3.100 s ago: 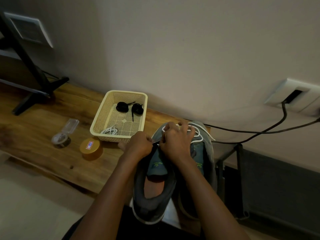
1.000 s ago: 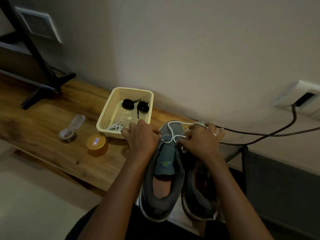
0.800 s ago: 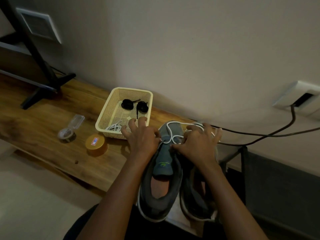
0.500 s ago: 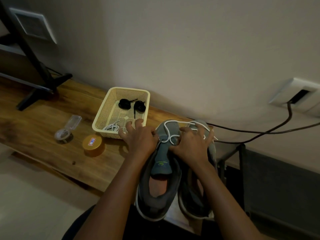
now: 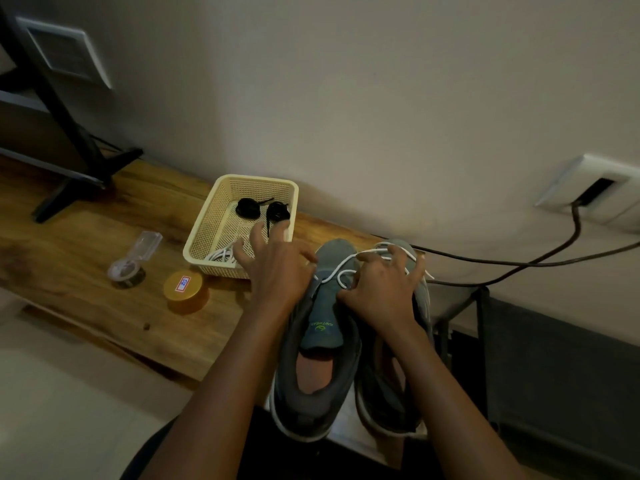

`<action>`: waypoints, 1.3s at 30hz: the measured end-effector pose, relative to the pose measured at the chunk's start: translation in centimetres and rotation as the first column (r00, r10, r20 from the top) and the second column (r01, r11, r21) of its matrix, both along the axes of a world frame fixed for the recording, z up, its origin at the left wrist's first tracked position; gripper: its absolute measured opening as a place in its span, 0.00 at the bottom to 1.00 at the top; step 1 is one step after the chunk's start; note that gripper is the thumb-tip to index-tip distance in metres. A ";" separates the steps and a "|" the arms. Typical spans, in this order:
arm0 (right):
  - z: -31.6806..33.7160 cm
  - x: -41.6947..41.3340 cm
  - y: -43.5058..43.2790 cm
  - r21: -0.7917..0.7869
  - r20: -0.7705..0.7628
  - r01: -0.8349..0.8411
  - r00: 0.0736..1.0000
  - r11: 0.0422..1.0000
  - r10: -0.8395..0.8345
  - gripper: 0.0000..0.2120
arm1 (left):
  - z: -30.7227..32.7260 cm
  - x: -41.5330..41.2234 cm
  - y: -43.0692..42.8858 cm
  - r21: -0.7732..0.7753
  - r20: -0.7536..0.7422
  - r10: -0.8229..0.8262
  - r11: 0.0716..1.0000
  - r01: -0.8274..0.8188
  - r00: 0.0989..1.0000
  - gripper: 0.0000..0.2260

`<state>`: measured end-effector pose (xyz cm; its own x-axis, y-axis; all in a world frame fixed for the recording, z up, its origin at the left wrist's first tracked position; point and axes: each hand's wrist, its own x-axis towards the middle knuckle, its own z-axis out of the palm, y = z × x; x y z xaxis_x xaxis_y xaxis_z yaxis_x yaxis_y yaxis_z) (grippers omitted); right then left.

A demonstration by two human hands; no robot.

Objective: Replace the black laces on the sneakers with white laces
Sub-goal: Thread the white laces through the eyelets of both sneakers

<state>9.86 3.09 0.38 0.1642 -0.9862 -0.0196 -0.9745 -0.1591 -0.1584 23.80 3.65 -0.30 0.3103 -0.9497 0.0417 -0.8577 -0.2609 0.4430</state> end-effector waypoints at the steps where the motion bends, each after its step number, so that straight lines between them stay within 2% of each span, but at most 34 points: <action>1: 0.0 0.0 0.0 -0.004 -0.002 -0.003 1.000 1.000 0.003 0.21 | -0.1 -0.1 0.0 0.066 0.030 -0.018 0.998 0.016 0.999 0.06; 3: 0.0 0.0 0.0 -0.006 -0.010 -0.010 1.000 1.000 0.010 0.21 | -0.3 -0.2 0.1 0.139 0.053 -0.023 0.990 0.015 0.998 0.07; 5: -0.1 -0.1 0.0 -0.001 -0.012 -0.013 1.000 1.000 0.013 0.20 | -0.3 -0.3 0.1 0.134 0.063 -0.013 0.991 0.005 0.998 0.07; 8: -0.3 -0.2 0.0 -0.001 -0.006 -0.008 1.000 1.000 0.008 0.18 | -0.1 -0.2 0.0 0.045 0.042 0.054 0.997 -0.056 0.998 0.05; 12: -0.5 -0.2 -0.2 0.000 0.008 -0.005 1.000 1.000 0.005 0.19 | 0.0 0.8 0.0 -0.107 -0.039 0.236 0.965 -0.239 0.971 0.06; 14: -0.4 -0.2 -0.2 -0.004 0.010 -0.016 1.000 1.000 0.016 0.18 | 0.0 0.9 0.1 -0.114 -0.043 0.197 0.973 -0.201 0.979 0.06; 17: -0.5 -0.2 -0.2 -0.008 0.010 -0.036 0.999 0.999 0.036 0.19 | 0.1 0.1 0.1 -0.051 0.011 0.020 0.998 -0.020 1.000 0.07; 19: -0.5 -0.2 -0.2 -0.012 0.017 -0.039 0.999 0.999 0.039 0.19 | -0.1 -0.4 0.1 0.044 0.060 -0.043 0.998 0.040 0.997 0.05; 21: -0.5 -0.3 -0.2 -0.009 0.021 -0.042 0.999 0.999 0.043 0.20 | -0.3 -0.6 0.1 0.112 0.078 -0.040 0.993 0.031 0.996 0.05; 27: -0.6 -0.5 -0.1 -0.005 0.046 -0.056 0.997 0.998 0.056 0.16 | -0.5 -0.5 -0.1 0.174 0.085 -0.003 0.985 -0.012 0.996 0.09; 31: -0.4 -0.5 -0.2 0.028 0.050 -0.055 0.997 0.998 0.054 0.14 | 0.1 0.9 -0.1 -0.035 0.002 0.243 0.970 -0.242 0.970 0.09; 33: -0.3 -0.5 -0.2 0.036 0.061 -0.057 0.997 0.998 0.054 0.12 | 0.1 1.7 0.0 -0.084 -0.042 0.291 0.952 -0.293 0.956 0.08; 36: -0.4 -0.4 -0.2 0.030 0.046 -0.061 0.997 0.998 0.060 0.13 | 0.1 1.3 0.2 -0.087 -0.058 0.168 0.981 -0.173 0.984 0.05; 39: -0.5 -0.3 -0.3 0.030 0.048 -0.059 0.997 0.998 0.057 0.14 | 0.0 0.3 0.2 -0.024 0.014 -0.004 1.000 0.004 1.000 0.06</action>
<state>9.51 2.80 -0.08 0.2224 -0.9741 -0.0414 -0.9551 -0.2092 -0.2097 24.14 3.82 -0.25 0.3061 -0.9495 0.0684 -0.8646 -0.2472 0.4374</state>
